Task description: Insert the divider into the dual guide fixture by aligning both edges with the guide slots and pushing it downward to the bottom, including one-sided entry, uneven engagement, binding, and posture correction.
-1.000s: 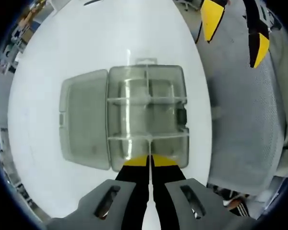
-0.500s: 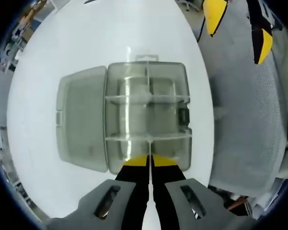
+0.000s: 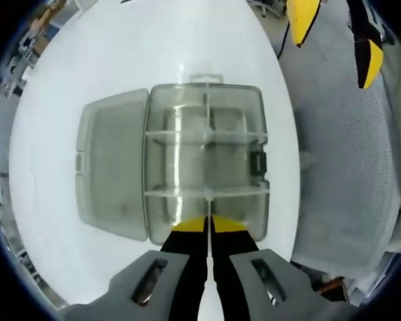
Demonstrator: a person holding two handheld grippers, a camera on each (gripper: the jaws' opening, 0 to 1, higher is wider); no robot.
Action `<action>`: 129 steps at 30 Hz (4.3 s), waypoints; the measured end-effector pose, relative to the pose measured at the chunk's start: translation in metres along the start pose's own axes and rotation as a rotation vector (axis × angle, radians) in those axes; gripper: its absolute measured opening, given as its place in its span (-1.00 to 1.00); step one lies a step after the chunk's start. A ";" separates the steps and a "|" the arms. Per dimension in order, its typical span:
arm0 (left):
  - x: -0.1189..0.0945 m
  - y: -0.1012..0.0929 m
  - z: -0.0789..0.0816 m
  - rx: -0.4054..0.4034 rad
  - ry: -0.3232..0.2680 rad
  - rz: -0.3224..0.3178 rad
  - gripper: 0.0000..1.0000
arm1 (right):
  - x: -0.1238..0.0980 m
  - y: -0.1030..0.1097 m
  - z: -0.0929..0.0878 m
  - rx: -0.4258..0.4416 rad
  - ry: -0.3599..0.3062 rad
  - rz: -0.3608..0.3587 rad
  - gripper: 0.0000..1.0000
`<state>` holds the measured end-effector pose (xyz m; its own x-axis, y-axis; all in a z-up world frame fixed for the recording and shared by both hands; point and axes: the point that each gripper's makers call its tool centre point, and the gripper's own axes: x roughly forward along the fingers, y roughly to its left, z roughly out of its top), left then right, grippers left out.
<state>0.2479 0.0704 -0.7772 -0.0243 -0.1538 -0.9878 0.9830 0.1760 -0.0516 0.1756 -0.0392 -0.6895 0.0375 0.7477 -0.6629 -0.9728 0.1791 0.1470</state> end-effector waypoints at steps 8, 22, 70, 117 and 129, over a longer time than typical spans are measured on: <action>0.000 0.000 0.000 -0.002 0.000 0.004 -1.00 | 0.000 0.000 0.000 -0.001 0.001 0.000 -0.30; 0.003 0.000 -0.001 -0.018 -0.005 0.007 -1.00 | 0.000 0.000 -0.002 0.003 0.003 -0.001 -0.30; 0.010 0.001 -0.003 -0.037 -0.031 0.031 -1.00 | 0.000 0.002 -0.003 0.004 0.006 -0.004 -0.30; 0.022 0.001 -0.008 -0.018 -0.023 0.053 -1.00 | -0.001 0.001 -0.008 0.022 0.006 -0.010 -0.30; 0.023 0.001 -0.008 -0.005 -0.024 0.063 -1.00 | -0.003 0.000 -0.009 0.024 0.007 -0.015 -0.30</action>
<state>0.2469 0.0752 -0.8010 0.0418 -0.1658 -0.9853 0.9816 0.1905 0.0096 0.1730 -0.0469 -0.6942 0.0507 0.7401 -0.6706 -0.9664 0.2058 0.1540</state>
